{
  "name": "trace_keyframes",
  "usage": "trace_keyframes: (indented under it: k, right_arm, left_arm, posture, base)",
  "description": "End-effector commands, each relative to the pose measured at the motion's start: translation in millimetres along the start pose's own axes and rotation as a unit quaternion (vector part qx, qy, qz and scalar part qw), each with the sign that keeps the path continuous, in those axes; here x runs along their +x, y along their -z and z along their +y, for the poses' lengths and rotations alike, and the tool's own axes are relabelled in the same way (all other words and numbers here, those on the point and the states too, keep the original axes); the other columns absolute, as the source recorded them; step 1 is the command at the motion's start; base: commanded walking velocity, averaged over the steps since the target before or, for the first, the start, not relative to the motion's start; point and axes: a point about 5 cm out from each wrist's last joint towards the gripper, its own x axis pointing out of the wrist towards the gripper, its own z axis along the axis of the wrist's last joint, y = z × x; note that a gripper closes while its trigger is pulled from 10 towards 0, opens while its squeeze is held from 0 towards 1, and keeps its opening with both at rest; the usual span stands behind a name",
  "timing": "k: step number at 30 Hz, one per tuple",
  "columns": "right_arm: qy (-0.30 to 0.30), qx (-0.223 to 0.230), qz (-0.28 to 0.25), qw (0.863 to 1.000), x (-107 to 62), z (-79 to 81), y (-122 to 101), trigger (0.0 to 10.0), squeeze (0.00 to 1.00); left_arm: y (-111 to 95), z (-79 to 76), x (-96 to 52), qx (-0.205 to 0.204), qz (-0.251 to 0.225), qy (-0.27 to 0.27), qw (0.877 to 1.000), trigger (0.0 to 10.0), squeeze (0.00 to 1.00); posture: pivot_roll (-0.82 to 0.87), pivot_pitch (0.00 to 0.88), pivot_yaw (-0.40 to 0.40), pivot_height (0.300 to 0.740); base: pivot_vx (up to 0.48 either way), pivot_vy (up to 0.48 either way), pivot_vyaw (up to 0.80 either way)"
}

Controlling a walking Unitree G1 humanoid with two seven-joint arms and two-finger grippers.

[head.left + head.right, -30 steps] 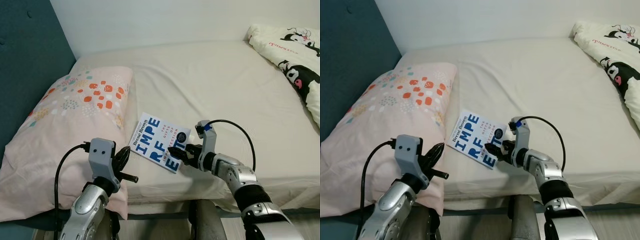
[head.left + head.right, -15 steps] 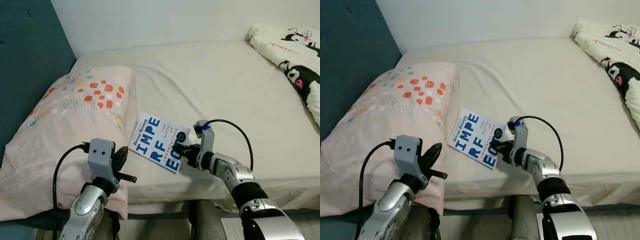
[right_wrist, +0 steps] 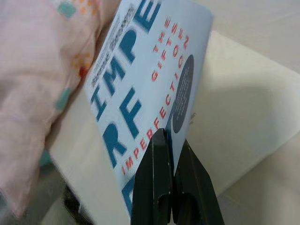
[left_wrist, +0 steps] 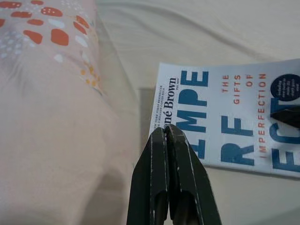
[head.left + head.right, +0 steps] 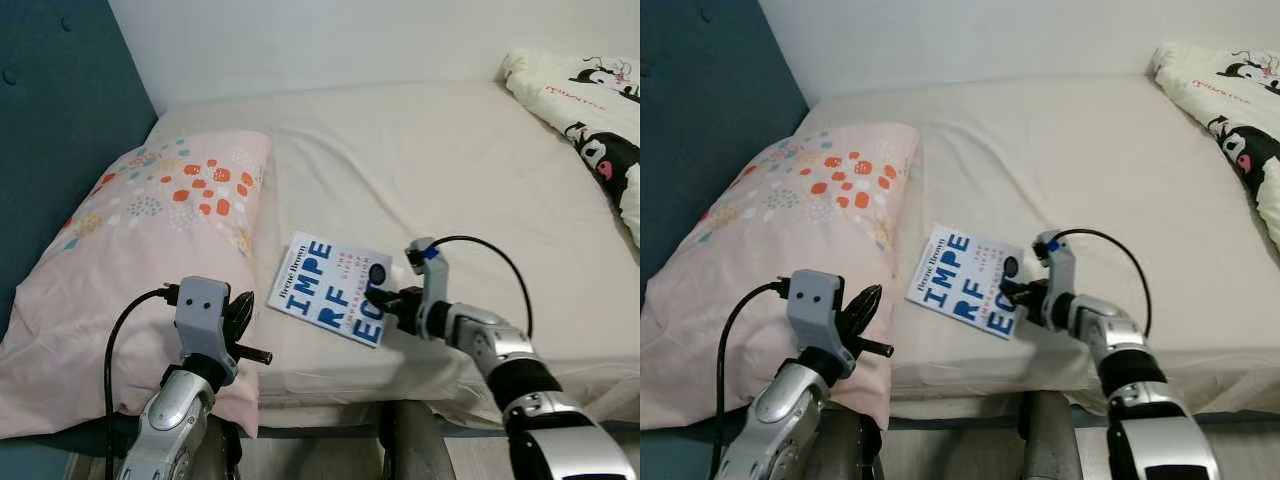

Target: Clean up the room

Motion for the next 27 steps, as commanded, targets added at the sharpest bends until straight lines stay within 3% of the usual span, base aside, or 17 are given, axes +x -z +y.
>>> trace_keyframes:
  k: [1,5,6,10,12,18,21,22,23,24,25,26,27]
  right_arm:
    - [-0.006,-0.005,0.046,0.999,-10.7,-7.2,15,0.0,0.0]
    - [-0.012,-0.016,0.066,0.998,-23.5,-16.0,15,0.0,0.0]
    - [-0.011,-0.024,0.072,0.997,-36.3,-25.3,11,0.0,0.0]
    - [-0.021,-0.032,0.078,0.996,-46.8,-30.9,6,0.0,0.0]
    - [-0.051,-0.061,0.107,0.991,-62.6,-36.6,4,0.0,0.0]
    - [-0.044,-0.121,0.159,0.979,-73.6,-44.2,7,0.0,0.0]
    - [0.03,-0.177,0.167,0.969,-74.4,-54.0,2,0.0,0.0]
    - [0.091,-0.195,0.146,0.966,-73.5,-60.0,-6,0.0,0.0]
    - [0.091,-0.195,0.146,0.966,-73.5,-60.0,-6,0.0,0.0]
    - [0.131,-0.204,0.131,0.961,-73.5,-63.7,-12,0.0,0.0]
    - [0.202,-0.208,0.083,0.953,-74.0,-69.4,-26,0.0,0.0]
    - [0.202,-0.208,0.083,0.953,-74.0,-69.4,-26,0.0,0.0]
    - [0.226,-0.199,0.055,0.952,-75.5,-71.3,-32,0.8,0.0]
  left_arm:
    - [3,1.4,-4.5,0.011,0.012,0.001,1.0,10.0,0.0]
    - [3,-0.2,-4.2,0.011,0.013,0.004,1.0,10.0,0.0]
    - [3,-1.5,-3.5,0.011,0.013,0.007,1.0,10.0,0.0]
    - [3,-2.2,-2.9,0.012,0.013,0.009,1.0,10.0,0.0]
    - [3,-2.9,-1.7,0.013,0.013,0.012,1.0,10.0,0.0]
    - [3,-3.8,-0.6,0.015,0.013,0.014,1.0,10.0,0.0]
    - [2,-4.2,0.0,0.014,0.013,0.013,1.0,10.0,0.0]
    - [3,-4.4,0.1,0.015,0.012,0.012,1.0,10.0,0.0]
    - [3,-4.4,0.1,0.015,0.012,0.012,1.0,10.0,0.0]
    - [3,-4.6,0.1,0.015,0.012,0.011,1.0,10.0,0.0]
    - [3,-4.2,0.3,0.015,0.011,0.007,1.0,10.0,0.0]
    - [3,-4.2,0.3,0.015,0.011,0.007,1.0,10.0,0.0]
    - [3,-3.9,0.4,0.016,0.012,0.006,1.0,10.0,0.0]
  posture:
    - [-0.03,0.263,0.0,0.56]
    - [-0.03,0.264,0.002,0.56]
    - [-0.03,0.265,0.009,0.56]
    - [-0.03,0.266,0.012,0.56]
    - [-0.03,0.268,0.015,0.56]
    - [-0.03,0.269,0.015,0.56]
    - [-0.03,0.269,0.014,0.56]
    - [-0.03,0.267,0.013,0.56]
    - [-0.03,0.267,0.013,0.56]
    - [-0.03,0.267,0.013,0.56]
    - [-0.02,0.266,0.011,0.56]
    - [-0.02,0.266,0.011,0.56]
    - [-0.02,0.262,0.011,0.56]
  base:
    - [0.0,0.0,0.0]
    - [0.0,0.0,0.0]
    - [0.0,0.0,0.0]
    - [0.0,0.0,0.0]
    - [0.0,0.0,0.0]
    - [0.0,0.0,0.0]
    - [0.0,0.0,0.0]
    - [0.0,0.0,0.0]
    - [0.0,0.0,0.0]
    - [0.0,0.0,0.0]
    - [0.0,0.0,0.0]
    - [0.0,0.0,0.0]
    - [0.0,0.0,0.0]
